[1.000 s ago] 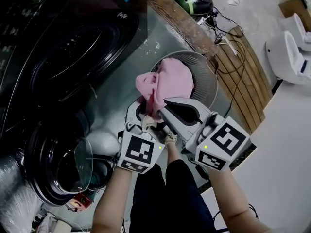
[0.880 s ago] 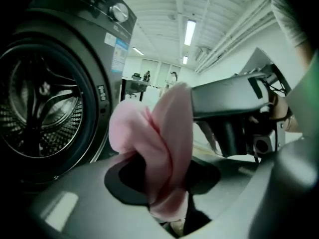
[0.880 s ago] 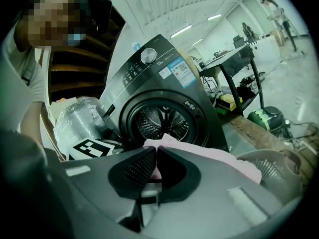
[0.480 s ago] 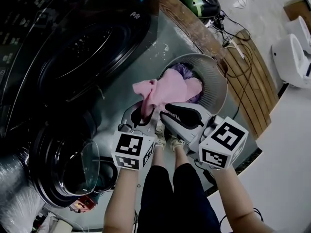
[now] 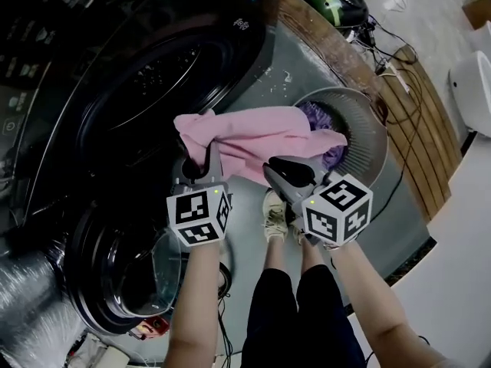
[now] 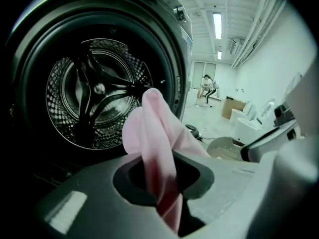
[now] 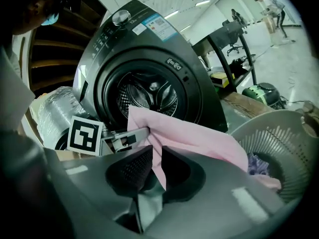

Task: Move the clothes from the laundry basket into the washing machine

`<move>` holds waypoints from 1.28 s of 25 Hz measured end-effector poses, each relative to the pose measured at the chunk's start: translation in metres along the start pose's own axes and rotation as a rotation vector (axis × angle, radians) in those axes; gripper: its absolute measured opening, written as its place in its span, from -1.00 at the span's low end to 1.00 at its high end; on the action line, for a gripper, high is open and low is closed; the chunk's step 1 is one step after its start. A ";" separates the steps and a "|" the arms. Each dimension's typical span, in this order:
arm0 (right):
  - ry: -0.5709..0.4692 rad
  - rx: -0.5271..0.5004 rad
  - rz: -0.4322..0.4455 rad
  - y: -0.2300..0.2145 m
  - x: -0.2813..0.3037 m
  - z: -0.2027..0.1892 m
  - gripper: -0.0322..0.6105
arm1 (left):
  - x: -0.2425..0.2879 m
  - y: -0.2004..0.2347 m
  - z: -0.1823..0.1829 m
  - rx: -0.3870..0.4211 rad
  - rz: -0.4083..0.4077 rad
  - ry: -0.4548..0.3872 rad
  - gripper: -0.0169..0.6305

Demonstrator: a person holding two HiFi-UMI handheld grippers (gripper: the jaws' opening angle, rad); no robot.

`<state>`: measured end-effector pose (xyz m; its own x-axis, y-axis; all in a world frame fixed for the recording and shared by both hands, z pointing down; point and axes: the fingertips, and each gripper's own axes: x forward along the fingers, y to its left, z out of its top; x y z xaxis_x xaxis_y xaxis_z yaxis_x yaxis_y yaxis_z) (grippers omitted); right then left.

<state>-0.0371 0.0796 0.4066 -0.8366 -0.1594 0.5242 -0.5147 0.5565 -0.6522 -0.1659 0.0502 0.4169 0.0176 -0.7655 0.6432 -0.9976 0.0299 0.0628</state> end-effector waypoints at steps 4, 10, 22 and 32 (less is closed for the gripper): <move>-0.011 -0.042 -0.054 -0.011 0.035 -0.002 -0.68 | 0.023 0.050 0.018 0.002 0.135 -0.074 -0.73; -0.031 -0.143 -0.079 -0.016 0.081 0.023 -0.73 | 0.041 0.113 0.062 -0.025 0.284 -0.166 -0.73; -0.039 -0.182 -0.055 -0.011 0.123 0.036 -0.70 | 0.098 0.174 0.066 -0.281 0.362 -0.161 -0.19; -0.033 -0.128 -0.113 -0.034 0.087 0.014 -0.62 | 0.082 0.090 0.018 -0.267 0.139 -0.048 0.14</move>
<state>-0.0953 0.0353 0.4665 -0.7816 -0.2520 0.5705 -0.5792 0.6327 -0.5141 -0.2557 -0.0214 0.4615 -0.1271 -0.7713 0.6237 -0.9372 0.2993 0.1791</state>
